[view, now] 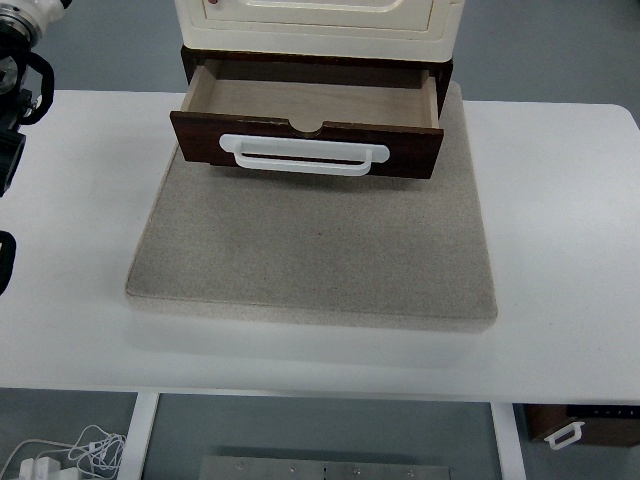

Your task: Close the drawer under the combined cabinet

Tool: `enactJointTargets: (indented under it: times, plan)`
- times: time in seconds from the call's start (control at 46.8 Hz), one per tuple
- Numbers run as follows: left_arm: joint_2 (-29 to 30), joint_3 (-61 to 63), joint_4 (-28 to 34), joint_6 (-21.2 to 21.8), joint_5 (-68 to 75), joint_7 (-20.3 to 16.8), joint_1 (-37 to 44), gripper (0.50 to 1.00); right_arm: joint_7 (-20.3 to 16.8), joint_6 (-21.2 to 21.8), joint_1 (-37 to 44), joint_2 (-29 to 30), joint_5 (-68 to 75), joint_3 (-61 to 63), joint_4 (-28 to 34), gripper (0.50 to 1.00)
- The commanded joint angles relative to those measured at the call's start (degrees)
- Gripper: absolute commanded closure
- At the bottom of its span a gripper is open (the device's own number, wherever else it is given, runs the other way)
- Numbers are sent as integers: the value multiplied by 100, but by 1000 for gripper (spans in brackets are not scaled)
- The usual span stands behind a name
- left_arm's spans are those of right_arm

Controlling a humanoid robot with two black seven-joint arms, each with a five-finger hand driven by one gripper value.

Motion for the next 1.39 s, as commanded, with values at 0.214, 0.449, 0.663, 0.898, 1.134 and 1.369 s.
enactJointTargets:
  times: [0.214,0.449,0.663,0.898,1.134,1.369]
  plan:
    - [899,159,-1036,8,552,15,-633,506,-4,-3,-1,0,-1,0,-6,548]
    - [1541,1012,-2116,0,622,15,-1187,504,5,-3,-1,0,-1,0,3,548]
    - [1998,1829,-3215,-1,631,15,-1591,506,-4,-3,-1,0,-1,0,3,548]
    - [2077,2568,-3989,0,1184,15,-2058,506,5,6,-1,0,-1,0,-6,548]
    - [2077,2998,-5254,8,2011,50,-2075,506,-4,6,-1,0,-1,0,3,548]
    - [1998,4149,-6204,96,2432,199,-2523,506,5,6,-1,0,-1,0,-6,548]
